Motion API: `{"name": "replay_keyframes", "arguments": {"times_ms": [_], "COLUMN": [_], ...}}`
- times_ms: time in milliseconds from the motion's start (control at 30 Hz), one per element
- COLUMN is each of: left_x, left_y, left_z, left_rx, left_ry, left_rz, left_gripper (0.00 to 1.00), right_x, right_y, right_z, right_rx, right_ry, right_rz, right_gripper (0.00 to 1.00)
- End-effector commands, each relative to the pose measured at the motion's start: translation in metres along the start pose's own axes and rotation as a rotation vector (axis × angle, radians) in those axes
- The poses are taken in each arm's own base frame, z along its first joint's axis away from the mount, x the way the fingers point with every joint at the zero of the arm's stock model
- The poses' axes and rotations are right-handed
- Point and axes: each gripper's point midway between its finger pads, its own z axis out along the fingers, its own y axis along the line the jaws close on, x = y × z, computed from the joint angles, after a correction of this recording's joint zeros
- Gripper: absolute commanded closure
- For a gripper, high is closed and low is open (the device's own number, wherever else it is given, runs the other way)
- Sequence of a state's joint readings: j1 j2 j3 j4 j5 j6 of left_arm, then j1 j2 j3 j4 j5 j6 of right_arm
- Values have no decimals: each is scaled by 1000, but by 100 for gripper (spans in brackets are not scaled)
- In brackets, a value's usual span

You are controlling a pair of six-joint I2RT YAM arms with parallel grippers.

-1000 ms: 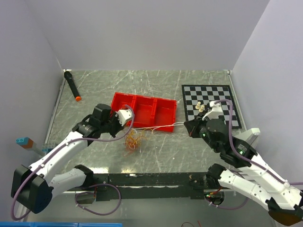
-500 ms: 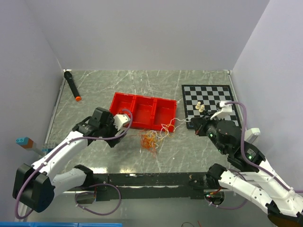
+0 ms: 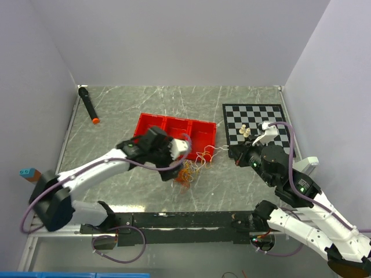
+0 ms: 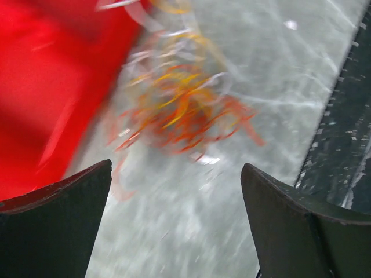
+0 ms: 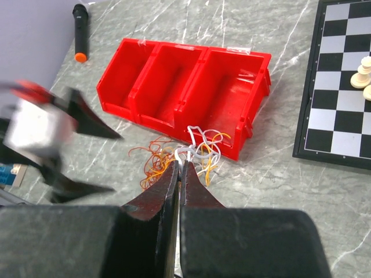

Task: Untangle the cables

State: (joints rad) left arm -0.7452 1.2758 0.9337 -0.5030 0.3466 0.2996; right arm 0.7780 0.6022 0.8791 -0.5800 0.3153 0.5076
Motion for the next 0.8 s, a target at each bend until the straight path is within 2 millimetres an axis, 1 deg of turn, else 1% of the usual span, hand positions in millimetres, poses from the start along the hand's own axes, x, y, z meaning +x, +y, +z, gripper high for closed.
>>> {"name": "replay_keyframes", "arguments": {"times_ms": [0, 33, 100, 200, 233, 300, 333, 367, 400, 467, 533, 600, 633, 667, 767], "left_x": [-7, -8, -5, -4, -6, -5, -3, -1, 4, 11, 19, 24, 28, 30, 34], "left_y": [-12, -10, 0, 10, 10, 6, 4, 3, 2, 2, -1, -1, -1, -1, -1], "left_z": [37, 44, 58, 72, 75, 82, 86, 89, 93, 96, 93, 88, 85, 82, 66], "left_rx": [34, 31, 0, -37, -36, -8, 3, 11, 17, 16, 18, 9, 3, -4, -21], "left_ry": [29, 36, 57, 55, 44, 38, 39, 37, 46, 56, 63, 68, 74, 80, 99], "left_rz": [31, 34, 21, 7, 7, 8, 11, 21, 25, 36, 46, 55, 58, 64, 79], "left_gripper": [3, 3, 3, 3, 3, 3, 1, 9, 20, 49, 75, 87, 95, 99, 99], "right_x": [-9, -8, -7, -2, -1, 2, 3, 4, 4, 2, -1, -7, -10, -14, -30], "right_y": [4, 3, 1, -1, -2, -2, -2, -2, -2, -2, -3, -4, -4, -5, -6], "right_z": [-2, -3, -4, -4, -4, -3, -3, -3, -3, -5, -7, -10, -12, -14, -22], "right_rx": [-19, -16, -14, -13, -12, -11, -13, -12, -11, -11, -6, 0, 3, 9, 26], "right_ry": [-38, -40, -43, -34, -33, -23, -20, -15, -14, -16, -23, -36, -44, -55, -87], "right_rz": [22, 25, 32, 36, 37, 40, 41, 41, 41, 38, 29, 22, 17, 15, 5], "right_gripper": [100, 100, 100, 100, 100, 100, 100, 100, 100, 100, 100, 100, 100, 100, 100]}}
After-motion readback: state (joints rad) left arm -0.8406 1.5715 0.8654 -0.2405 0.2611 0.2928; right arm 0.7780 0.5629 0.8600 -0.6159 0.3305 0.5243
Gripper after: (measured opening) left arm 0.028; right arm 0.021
